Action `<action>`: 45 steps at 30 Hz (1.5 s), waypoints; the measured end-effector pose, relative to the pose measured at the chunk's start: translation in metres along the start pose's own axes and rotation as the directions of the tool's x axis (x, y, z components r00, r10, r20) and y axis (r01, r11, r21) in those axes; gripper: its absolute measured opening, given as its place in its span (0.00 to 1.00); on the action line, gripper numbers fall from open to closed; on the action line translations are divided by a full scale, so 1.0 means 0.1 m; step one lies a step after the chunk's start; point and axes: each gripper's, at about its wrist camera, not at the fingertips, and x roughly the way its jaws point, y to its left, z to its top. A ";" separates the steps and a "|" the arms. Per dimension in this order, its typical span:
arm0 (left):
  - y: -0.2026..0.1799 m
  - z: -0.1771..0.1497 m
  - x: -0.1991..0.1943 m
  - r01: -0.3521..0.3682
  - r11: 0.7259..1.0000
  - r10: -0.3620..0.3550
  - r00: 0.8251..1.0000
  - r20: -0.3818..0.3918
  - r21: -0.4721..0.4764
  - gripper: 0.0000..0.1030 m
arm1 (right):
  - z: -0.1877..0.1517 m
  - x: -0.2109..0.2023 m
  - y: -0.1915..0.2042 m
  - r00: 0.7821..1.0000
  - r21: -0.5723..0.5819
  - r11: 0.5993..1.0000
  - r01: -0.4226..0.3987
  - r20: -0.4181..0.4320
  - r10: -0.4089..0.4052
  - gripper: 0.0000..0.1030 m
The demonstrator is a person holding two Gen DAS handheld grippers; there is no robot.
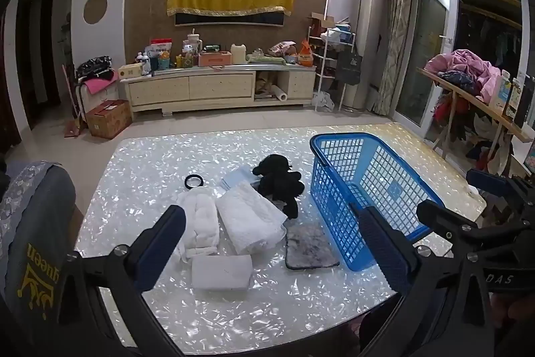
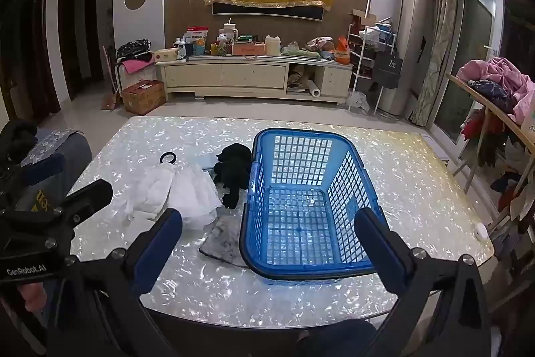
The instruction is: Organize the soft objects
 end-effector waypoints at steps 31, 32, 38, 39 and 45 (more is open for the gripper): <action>-0.05 -0.04 0.00 -0.003 1.000 0.003 1.000 0.009 0.030 1.00 | -0.02 -0.01 -0.03 1.000 0.020 1.000 -0.007 -0.023 0.007 1.00; -0.05 -0.04 0.00 -0.005 1.000 0.005 1.000 0.007 0.030 1.00 | -0.02 -0.01 -0.03 1.000 0.021 1.000 -0.008 -0.024 0.008 1.00; -0.04 -0.04 0.00 -0.005 1.000 0.005 1.000 0.008 0.030 1.00 | -0.02 -0.01 -0.03 1.000 0.018 1.000 -0.005 -0.029 0.006 1.00; -0.04 -0.04 0.00 -0.005 1.000 0.004 1.000 0.008 0.031 1.00 | -0.02 -0.01 -0.03 1.000 0.019 1.000 -0.007 -0.029 0.007 1.00; -0.05 -0.04 0.00 -0.009 0.999 0.008 1.000 0.007 0.033 1.00 | -0.03 -0.01 -0.03 0.999 0.018 1.000 -0.019 -0.030 0.020 1.00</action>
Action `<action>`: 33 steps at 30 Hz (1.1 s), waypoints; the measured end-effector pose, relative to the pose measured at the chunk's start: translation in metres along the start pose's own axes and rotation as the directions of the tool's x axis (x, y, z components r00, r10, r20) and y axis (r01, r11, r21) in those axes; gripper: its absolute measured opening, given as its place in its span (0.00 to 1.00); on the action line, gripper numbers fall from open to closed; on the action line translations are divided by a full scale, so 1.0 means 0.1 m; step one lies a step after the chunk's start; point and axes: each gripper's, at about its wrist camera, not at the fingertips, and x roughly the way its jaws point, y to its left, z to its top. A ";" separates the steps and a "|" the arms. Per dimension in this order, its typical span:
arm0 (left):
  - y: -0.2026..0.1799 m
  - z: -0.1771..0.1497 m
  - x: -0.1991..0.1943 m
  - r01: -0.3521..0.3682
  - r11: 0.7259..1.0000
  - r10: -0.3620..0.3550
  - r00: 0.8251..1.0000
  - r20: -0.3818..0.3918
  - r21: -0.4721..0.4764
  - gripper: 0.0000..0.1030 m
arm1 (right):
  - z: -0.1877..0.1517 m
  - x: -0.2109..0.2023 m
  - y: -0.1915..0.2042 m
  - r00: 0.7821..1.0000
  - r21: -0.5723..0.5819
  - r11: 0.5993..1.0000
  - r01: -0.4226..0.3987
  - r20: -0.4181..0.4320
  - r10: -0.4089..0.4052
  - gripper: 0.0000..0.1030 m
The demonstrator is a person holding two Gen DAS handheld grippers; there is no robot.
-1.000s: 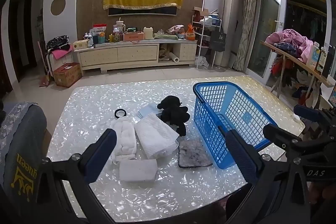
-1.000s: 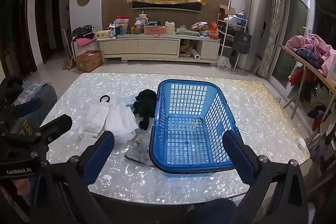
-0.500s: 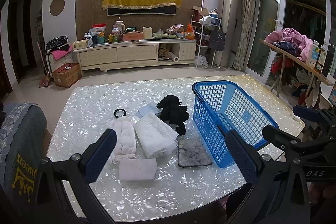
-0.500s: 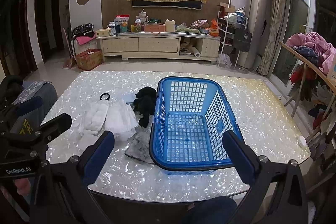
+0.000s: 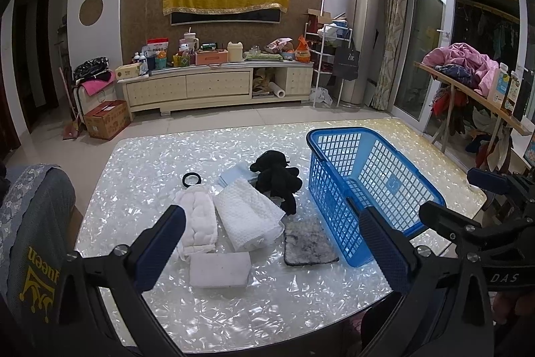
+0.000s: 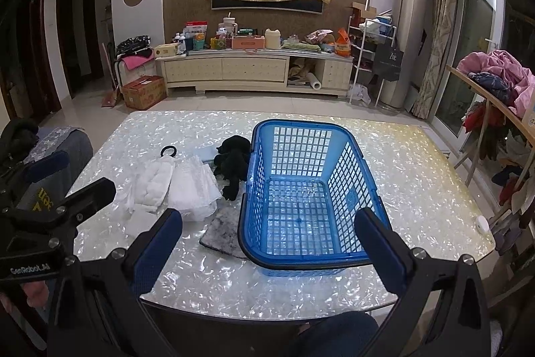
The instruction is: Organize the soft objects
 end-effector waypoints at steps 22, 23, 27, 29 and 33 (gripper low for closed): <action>0.00 -0.01 0.02 -0.001 1.000 0.001 1.000 -0.003 0.005 1.00 | 0.00 0.00 -0.01 1.000 0.004 1.000 -0.011 -0.015 0.011 1.00; -0.01 -0.01 0.01 -0.001 1.000 0.001 1.000 -0.004 0.004 1.00 | 0.00 0.00 -0.02 1.000 0.005 1.000 -0.014 -0.017 0.014 1.00; -0.01 -0.01 0.01 -0.002 1.000 0.002 1.000 -0.005 0.005 1.00 | -0.01 -0.01 -0.01 1.000 0.004 1.000 -0.022 -0.015 0.022 1.00; -0.01 -0.01 0.01 -0.002 1.000 0.002 1.000 -0.005 0.006 1.00 | -0.01 -0.01 -0.01 1.000 0.004 1.000 -0.024 -0.017 0.024 1.00; -0.01 -0.01 0.00 -0.006 1.000 0.006 1.000 -0.003 0.010 1.00 | -0.01 -0.01 -0.01 0.999 0.003 1.000 -0.025 -0.020 0.025 1.00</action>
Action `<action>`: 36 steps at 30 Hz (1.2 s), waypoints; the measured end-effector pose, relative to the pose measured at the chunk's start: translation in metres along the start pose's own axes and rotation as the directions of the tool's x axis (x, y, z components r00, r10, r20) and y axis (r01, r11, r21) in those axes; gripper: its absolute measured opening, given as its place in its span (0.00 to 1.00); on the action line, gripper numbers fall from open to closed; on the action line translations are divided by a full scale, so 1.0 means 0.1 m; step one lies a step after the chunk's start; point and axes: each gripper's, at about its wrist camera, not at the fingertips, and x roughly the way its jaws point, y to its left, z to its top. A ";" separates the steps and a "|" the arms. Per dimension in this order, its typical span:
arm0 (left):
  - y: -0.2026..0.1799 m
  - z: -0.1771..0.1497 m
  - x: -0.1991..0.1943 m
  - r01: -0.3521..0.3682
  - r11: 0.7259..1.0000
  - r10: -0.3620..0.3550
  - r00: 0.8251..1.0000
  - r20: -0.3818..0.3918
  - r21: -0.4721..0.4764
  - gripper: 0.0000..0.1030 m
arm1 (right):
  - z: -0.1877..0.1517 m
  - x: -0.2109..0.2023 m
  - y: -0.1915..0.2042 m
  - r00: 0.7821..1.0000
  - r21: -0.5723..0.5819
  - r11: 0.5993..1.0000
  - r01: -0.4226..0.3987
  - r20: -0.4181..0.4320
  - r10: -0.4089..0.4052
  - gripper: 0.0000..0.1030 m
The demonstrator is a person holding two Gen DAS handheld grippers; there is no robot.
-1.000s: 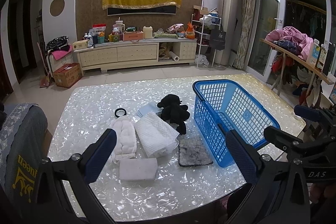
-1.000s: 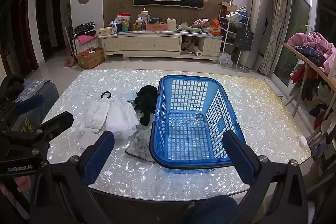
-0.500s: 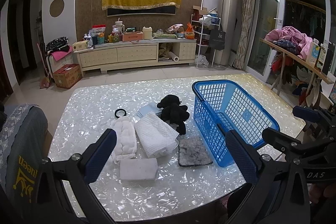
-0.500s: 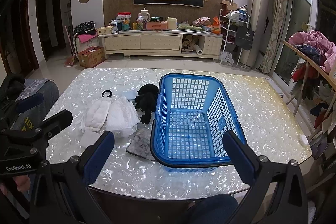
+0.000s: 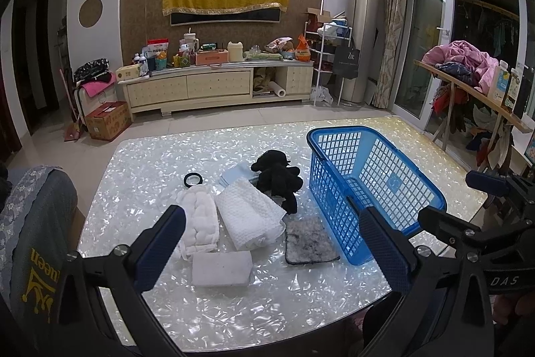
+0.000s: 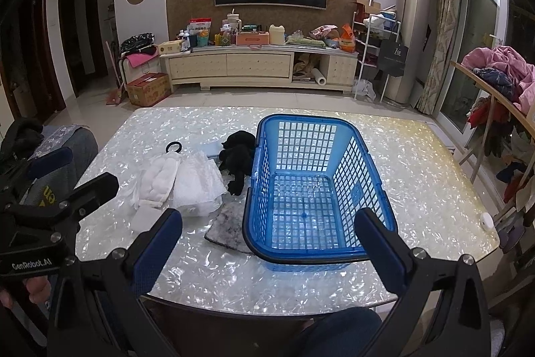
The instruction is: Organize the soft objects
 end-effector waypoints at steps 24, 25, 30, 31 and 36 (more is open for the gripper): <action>0.36 0.14 0.02 -0.073 0.997 0.072 0.996 -0.052 -0.023 1.00 | 0.24 0.23 0.11 0.995 -0.048 0.995 -0.085 -0.049 0.082 1.00; 0.41 0.14 0.04 -0.081 0.996 0.080 0.995 -0.060 -0.028 1.00 | 0.27 0.27 0.15 0.994 -0.056 0.994 -0.097 -0.054 0.094 1.00; 0.65 0.14 0.17 -0.126 0.991 0.122 0.986 -0.118 -0.033 1.00 | 0.36 0.46 0.36 0.984 -0.096 0.982 -0.164 -0.092 0.155 1.00; 0.69 0.13 0.20 -0.132 0.991 0.127 0.983 -0.129 -0.029 1.00 | 0.37 0.50 0.40 0.981 -0.102 0.979 -0.177 -0.102 0.167 1.00; 0.87 0.05 0.35 -0.174 0.985 0.170 0.966 -0.192 -0.004 1.00 | 0.42 0.73 0.68 0.960 -0.142 0.957 -0.251 -0.159 0.228 1.00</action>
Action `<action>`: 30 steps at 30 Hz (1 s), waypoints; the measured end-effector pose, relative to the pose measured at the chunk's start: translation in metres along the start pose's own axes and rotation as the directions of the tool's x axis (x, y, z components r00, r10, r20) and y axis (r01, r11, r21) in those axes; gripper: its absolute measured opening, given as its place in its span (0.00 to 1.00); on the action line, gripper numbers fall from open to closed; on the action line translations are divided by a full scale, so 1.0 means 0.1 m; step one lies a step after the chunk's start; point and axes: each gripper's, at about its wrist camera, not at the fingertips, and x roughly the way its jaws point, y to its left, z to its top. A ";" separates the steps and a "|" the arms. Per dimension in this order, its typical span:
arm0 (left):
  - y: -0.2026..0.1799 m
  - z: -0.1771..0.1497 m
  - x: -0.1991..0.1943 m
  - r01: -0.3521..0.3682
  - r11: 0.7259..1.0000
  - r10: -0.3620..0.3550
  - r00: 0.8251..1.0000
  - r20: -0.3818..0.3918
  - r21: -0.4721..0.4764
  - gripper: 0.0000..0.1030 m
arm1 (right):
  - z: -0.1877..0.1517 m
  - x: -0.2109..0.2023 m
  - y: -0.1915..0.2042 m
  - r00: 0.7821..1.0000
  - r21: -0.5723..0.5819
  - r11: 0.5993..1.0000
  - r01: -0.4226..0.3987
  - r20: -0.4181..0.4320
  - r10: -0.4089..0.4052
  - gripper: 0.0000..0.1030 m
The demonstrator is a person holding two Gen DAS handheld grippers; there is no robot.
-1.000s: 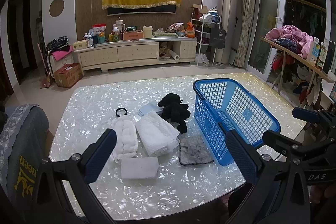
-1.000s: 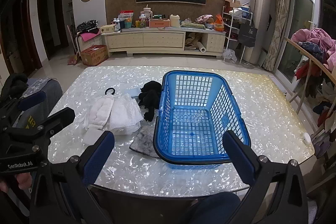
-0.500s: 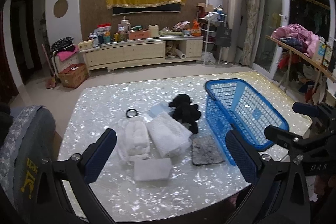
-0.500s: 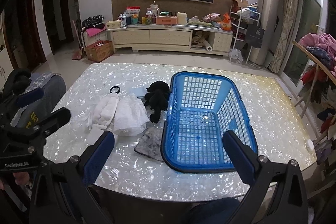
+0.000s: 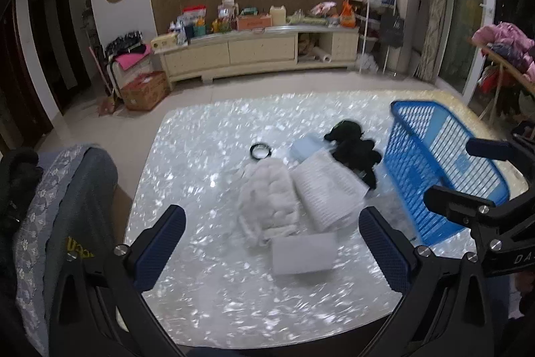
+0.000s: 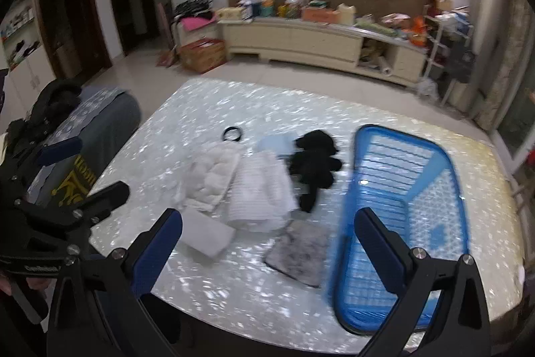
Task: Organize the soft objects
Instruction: 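Move the right tool toward the white sponge cloth and open it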
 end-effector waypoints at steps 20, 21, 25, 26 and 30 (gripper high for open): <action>0.78 -0.62 0.73 -0.015 0.996 -0.009 0.968 -0.250 -0.094 1.00 | 0.00 1.21 0.77 0.932 -0.230 0.934 -0.272 -0.307 0.196 0.94; 0.79 -0.65 0.77 -0.009 0.995 -0.017 0.967 -0.256 -0.098 1.00 | 0.01 1.24 0.80 0.925 -0.247 0.926 -0.287 -0.323 0.200 0.93; 0.84 -0.73 0.88 0.016 0.994 -0.046 0.960 -0.276 -0.112 1.00 | 0.01 1.39 0.88 0.898 -0.298 0.892 -0.341 -0.384 0.215 0.92; 0.85 -0.74 0.91 0.021 0.993 -0.053 0.959 -0.279 -0.116 1.00 | 0.01 1.44 0.90 0.891 -0.312 0.882 -0.352 -0.401 0.214 0.92; 0.86 -0.78 1.00 0.032 0.993 -0.065 0.954 -0.294 -0.117 1.00 | -0.02 1.61 0.93 0.867 -0.334 0.862 -0.381 -0.453 0.208 0.87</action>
